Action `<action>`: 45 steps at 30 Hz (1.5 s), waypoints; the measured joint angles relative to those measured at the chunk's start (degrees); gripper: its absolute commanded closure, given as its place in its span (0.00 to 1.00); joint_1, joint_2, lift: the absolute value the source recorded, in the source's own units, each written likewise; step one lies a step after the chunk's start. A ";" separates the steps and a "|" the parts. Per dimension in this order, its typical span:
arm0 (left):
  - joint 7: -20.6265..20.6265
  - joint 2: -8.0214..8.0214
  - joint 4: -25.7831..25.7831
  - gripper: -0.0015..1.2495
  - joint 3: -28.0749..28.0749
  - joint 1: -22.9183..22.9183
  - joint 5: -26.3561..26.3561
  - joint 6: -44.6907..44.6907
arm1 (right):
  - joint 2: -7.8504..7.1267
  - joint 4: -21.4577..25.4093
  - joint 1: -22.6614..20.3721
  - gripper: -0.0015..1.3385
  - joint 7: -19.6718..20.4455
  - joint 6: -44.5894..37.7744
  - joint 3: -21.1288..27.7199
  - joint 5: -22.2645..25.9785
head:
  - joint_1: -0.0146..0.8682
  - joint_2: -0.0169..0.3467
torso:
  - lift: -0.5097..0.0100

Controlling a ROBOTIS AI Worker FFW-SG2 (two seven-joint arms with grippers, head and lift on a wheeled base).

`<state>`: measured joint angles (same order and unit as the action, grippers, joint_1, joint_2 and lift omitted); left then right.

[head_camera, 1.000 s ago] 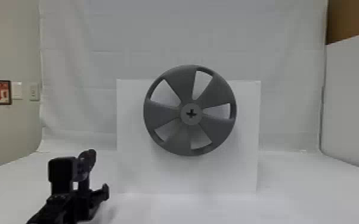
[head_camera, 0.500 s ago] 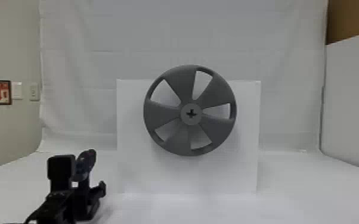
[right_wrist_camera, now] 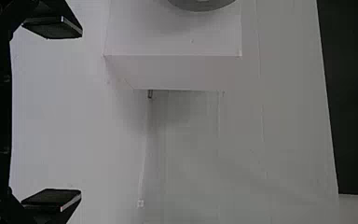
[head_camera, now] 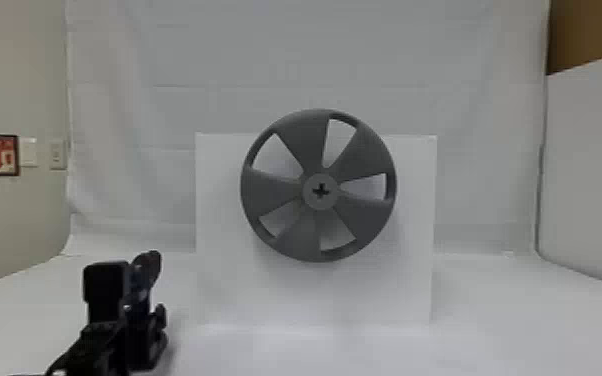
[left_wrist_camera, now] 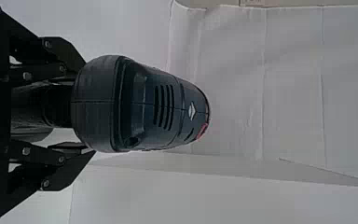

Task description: Grasp the drill and bring into the middle of wheel

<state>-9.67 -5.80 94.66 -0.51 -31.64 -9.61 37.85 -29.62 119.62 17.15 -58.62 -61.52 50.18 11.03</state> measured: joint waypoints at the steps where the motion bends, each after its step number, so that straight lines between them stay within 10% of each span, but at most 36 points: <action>1: 0.00 0.00 0.00 0.70 0.00 0.00 -0.15 0.19 | 0.00 0.00 0.03 0.07 0.00 0.00 -0.03 -0.01 | 0.08 0.13 | 0.21; 16: 0.00 0.00 0.10 0.96 -0.46 0.05 0.92 1.07 | 0.08 0.00 -0.05 0.07 0.00 0.00 0.17 -0.04 | 0.08 0.13 | 0.21; 45: 0.00 -0.43 12.17 0.97 1.40 4.36 -0.41 4.50 | 0.41 0.00 -0.18 0.07 0.00 -0.18 1.20 -0.31 | 0.08 0.13 | 0.21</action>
<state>-9.67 -6.23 106.83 0.88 -27.28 -10.01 42.36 -29.21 119.62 16.98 -58.62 -61.70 51.38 10.72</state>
